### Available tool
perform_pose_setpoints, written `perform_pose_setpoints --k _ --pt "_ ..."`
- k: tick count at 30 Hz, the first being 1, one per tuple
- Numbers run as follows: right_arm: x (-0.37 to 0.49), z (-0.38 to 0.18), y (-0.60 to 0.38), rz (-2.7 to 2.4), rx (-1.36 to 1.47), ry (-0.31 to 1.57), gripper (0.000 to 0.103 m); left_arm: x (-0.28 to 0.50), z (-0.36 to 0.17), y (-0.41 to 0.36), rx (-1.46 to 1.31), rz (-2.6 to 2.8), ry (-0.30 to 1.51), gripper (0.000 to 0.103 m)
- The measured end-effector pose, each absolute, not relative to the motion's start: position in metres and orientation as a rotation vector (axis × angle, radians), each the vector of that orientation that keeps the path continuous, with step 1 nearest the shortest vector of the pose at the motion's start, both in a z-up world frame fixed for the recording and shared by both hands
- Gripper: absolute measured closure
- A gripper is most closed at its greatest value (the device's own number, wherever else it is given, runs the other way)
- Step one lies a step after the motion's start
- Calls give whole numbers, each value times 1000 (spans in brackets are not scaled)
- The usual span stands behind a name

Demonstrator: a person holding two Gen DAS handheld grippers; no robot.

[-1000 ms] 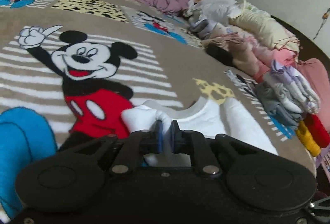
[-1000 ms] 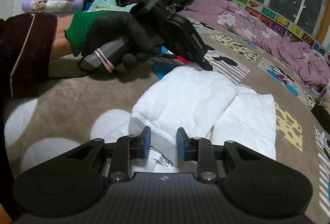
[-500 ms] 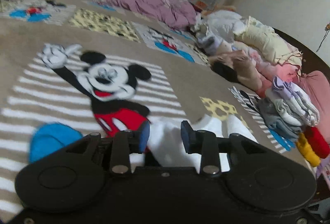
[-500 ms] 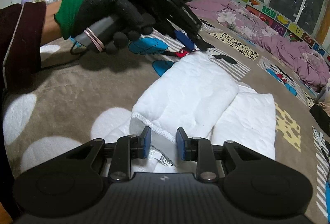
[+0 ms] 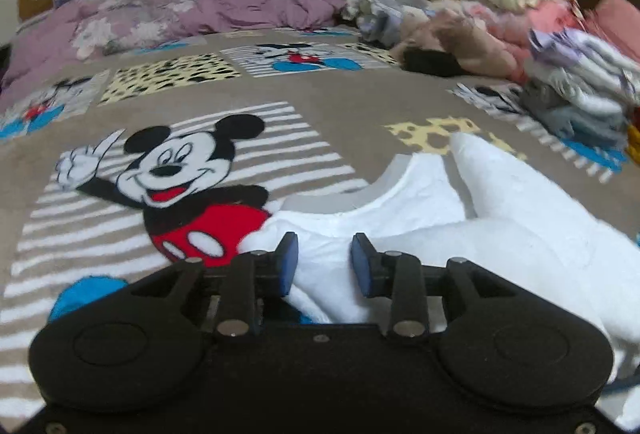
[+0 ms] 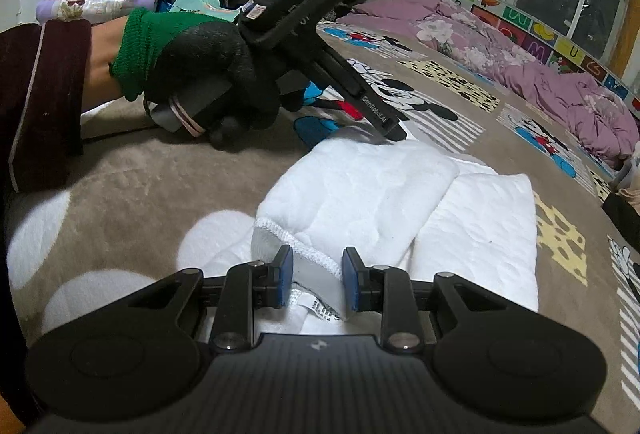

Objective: Fold clothes

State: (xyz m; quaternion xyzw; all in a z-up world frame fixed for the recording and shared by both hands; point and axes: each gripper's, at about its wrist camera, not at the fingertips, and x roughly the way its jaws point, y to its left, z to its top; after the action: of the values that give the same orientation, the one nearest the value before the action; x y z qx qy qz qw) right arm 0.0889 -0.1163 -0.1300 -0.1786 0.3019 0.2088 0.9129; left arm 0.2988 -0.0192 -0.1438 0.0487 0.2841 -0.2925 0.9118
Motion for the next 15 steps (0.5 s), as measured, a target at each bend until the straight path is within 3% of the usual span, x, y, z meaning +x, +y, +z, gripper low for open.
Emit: perform_pose_setpoints --k 2,8,12,15 --pt "89 -127 -117 429 -355 629 74 296 -137 -10 46 -567 578 55" --pt "81 -105 -134 465 -243 620 69 275 -117 33 -159 -544 589 50" --pt "74 -82 -163 480 -83 582 66 260 -110 54 -323 -549 607 36" --pt "77 -69 -196 470 56 561 63 251 -109 56 -362 -518 619 32"
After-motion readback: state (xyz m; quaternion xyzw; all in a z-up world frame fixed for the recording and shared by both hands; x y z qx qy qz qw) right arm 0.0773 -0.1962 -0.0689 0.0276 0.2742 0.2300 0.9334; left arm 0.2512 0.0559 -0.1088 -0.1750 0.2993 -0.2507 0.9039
